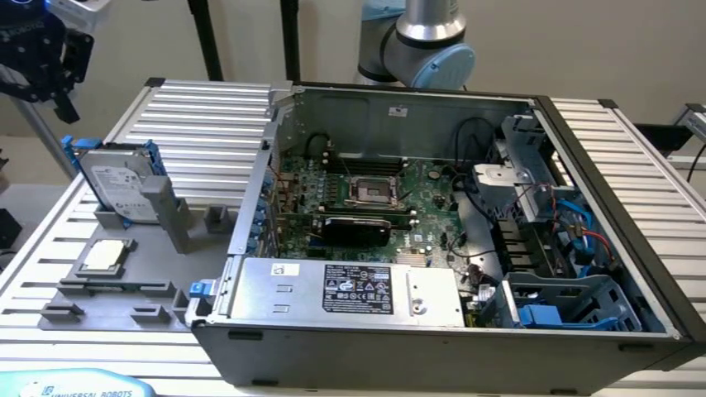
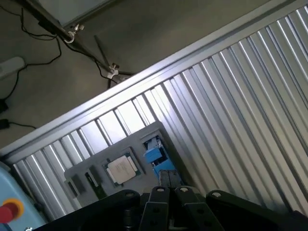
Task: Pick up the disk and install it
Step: 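Pick up the disk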
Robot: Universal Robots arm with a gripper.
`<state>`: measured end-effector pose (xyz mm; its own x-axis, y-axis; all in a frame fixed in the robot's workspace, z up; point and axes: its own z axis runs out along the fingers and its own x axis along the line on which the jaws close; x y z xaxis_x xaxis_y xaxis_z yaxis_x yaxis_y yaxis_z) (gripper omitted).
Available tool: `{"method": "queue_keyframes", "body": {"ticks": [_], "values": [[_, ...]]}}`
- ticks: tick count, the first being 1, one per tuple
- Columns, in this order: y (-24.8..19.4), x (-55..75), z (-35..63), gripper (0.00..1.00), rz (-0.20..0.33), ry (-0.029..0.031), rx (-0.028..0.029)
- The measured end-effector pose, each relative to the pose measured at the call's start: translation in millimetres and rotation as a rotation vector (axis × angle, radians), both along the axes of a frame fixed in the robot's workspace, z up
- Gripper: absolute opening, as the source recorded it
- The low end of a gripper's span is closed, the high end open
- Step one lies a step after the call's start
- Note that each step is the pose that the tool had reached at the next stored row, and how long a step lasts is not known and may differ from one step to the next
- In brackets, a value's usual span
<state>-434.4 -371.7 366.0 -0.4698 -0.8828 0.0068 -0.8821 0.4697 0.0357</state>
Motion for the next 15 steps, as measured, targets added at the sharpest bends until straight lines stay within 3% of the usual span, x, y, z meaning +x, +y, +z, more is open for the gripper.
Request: {"method": "queue_keyframes", "body": {"ticks": [7,15], "values": [[0.0,0.3,-2.3,0.11,0.108,-0.0002,0.0007],[0.0,1.9,-3.3,0.11,0.196,-0.0005,0.0072]]}}
